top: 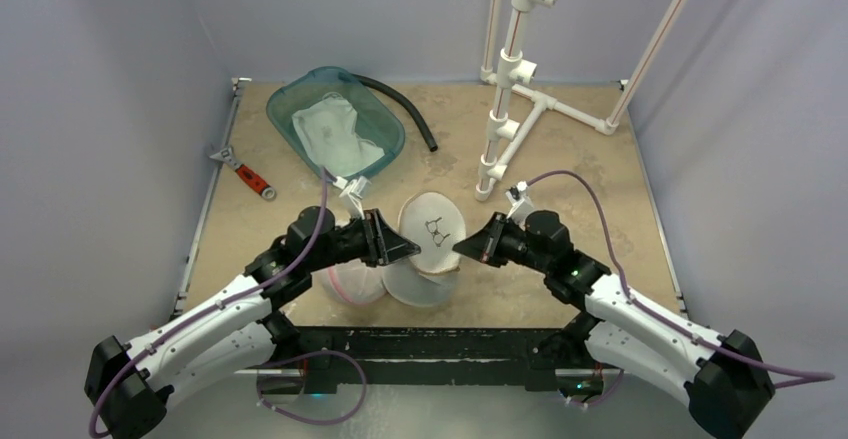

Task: Unzip the laundry bag and remove the bra
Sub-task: Unzip the laundry bag at the center of the board.

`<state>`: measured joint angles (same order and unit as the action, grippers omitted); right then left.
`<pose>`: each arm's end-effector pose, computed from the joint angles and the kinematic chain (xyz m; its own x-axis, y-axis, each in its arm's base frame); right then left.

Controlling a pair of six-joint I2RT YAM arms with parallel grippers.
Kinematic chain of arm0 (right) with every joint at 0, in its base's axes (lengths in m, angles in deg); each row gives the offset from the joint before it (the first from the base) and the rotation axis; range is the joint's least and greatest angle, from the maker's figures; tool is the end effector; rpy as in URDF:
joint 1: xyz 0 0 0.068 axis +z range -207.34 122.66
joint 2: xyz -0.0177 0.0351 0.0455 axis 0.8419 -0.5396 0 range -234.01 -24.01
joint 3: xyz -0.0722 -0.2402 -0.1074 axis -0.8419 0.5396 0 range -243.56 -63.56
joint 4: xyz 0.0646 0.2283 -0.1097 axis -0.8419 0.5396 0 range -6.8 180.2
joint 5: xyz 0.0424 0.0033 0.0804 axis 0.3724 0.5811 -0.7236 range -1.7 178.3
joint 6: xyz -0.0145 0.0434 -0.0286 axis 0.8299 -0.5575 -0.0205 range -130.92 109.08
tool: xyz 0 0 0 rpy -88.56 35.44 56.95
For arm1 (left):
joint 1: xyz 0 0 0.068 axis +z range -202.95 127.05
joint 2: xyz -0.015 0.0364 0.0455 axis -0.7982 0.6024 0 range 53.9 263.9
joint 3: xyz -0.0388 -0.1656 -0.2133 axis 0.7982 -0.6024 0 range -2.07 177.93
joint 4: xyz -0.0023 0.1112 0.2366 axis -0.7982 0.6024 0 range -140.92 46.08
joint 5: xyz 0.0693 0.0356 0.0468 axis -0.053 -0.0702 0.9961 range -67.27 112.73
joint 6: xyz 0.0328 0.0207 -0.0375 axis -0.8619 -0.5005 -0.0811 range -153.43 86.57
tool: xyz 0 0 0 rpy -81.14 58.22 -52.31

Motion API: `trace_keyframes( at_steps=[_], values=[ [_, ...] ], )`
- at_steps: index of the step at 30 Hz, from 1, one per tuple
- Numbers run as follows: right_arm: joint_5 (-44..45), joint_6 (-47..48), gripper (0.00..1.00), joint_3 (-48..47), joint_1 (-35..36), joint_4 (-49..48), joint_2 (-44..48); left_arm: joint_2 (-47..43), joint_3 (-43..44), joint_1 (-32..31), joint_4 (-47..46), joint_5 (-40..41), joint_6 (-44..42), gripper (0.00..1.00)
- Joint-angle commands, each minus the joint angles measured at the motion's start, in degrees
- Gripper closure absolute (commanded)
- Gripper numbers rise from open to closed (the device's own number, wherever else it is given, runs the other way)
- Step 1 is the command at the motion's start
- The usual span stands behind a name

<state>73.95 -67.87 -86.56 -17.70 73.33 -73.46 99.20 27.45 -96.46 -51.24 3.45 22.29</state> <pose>0.1472 0.1334 0.2277 -0.7912 0.3991 -0.4634 -0.2526 0.4768 0.8419 0.1299 -0.1393 0.2635 -0.8366 -0.2813 -0.4701 0.3362 0.4139 -0.8460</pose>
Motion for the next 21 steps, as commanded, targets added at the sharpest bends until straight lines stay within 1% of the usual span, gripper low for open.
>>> trace_keyframes(
  at_steps=[1,2,3,4,7,9,11,13,15,17,20,21],
  values=[
    [1.4,1.0,1.00,-2.6,0.4,0.5,5.0,-1.1,1.7,0.4,-0.3,3.3,0.4,0.49],
    [3.0,1.1,1.00,-3.3,0.3,2.0,6.3,-1.4,1.8,0.4,0.2,4.4,1.2,0.38],
    [4.8,1.2,1.00,-3.9,0.4,3.7,7.6,-1.8,1.7,0.4,1.1,5.4,2.3,0.30],
    [6.9,1.2,1.00,-4.6,0.4,5.0,8.9,-2.1,1.6,0.4,2.1,6.4,3.8,0.27],
    [14.3,-0.2,1.00,-6.0,0.3,7.7,12.5,-2.9,0.7,0.3,1.8,9.6,9.1,0.23],
    [18.9,-2.5,1.00,-6.5,0.4,8.9,14.4,-3.6,-0.9,0.1,-0.4,10.9,13.9,0.22],
    [21.6,-5.5,1.00,-6.4,0.4,9.6,15.9,-4.5,-1.3,-1.0,-1.0,14.2,17.8,0.22],
    [23.9,-8.4,1.00,-6.1,0.4,9.8,17.0,-4.6,-1.2,-4.6,-1.3,19.6,21.4,0.22],
    [25.8,-11.4,1.00,-5.7,0.4,10.7,17.5,-3.0,-0.4,-10.3,-1.6,26.4,24.2,0.21],
    [27.1,-14.0,1.00,-4.9,0.4,10.7,18.0,0.6,0.4,-16.3,-3.2,32.4,27.4,0.21],
    [27.8,-16.6,1.00,-4.2,0.4,10.2,18.0,7.2,1.5,-25.4,-7.9,41.6,31.0,0.21],
    [27.9,-17.0,1.00,-4.4,0.5,10.3,17.7,9.4,2.2,-27.1,-9.2,44.5,31.9,0.21]
  ],
)
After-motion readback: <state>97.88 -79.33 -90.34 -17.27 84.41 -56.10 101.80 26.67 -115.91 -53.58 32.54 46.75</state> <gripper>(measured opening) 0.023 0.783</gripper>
